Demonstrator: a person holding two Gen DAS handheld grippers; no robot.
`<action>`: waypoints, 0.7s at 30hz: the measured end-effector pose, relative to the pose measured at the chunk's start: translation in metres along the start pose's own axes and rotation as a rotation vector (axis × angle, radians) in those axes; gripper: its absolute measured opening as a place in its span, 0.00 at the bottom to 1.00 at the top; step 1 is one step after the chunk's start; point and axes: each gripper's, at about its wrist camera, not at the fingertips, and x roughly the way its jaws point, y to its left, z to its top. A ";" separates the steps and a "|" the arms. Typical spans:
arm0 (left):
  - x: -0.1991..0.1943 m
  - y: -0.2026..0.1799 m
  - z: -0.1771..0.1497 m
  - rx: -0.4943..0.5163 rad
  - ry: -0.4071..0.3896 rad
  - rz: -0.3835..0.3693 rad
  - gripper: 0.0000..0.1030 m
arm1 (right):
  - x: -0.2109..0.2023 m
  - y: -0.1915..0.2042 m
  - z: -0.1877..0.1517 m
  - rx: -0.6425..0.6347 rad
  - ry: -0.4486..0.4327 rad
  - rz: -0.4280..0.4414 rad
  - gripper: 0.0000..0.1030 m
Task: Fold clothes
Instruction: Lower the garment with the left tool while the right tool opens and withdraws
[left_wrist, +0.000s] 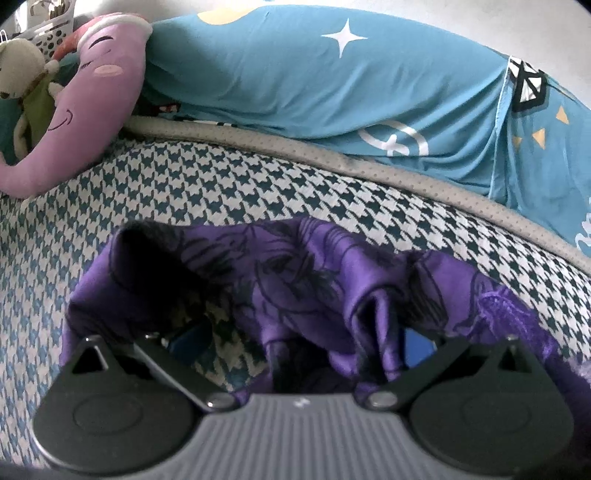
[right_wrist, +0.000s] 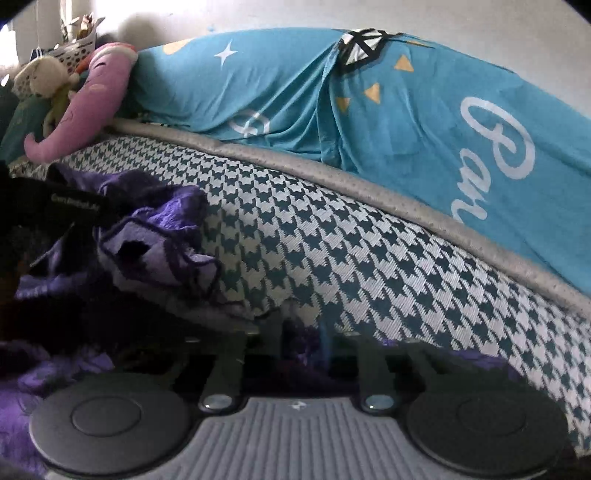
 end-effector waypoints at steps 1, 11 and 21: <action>-0.001 -0.001 0.000 0.001 -0.003 -0.004 1.00 | 0.000 -0.001 0.000 0.004 -0.006 -0.005 0.12; -0.030 -0.002 0.008 -0.032 -0.095 -0.062 1.00 | -0.046 -0.044 0.027 0.334 -0.434 -0.455 0.10; -0.032 0.010 0.012 -0.038 -0.090 -0.047 1.00 | -0.046 -0.059 0.026 0.533 -0.446 -0.491 0.14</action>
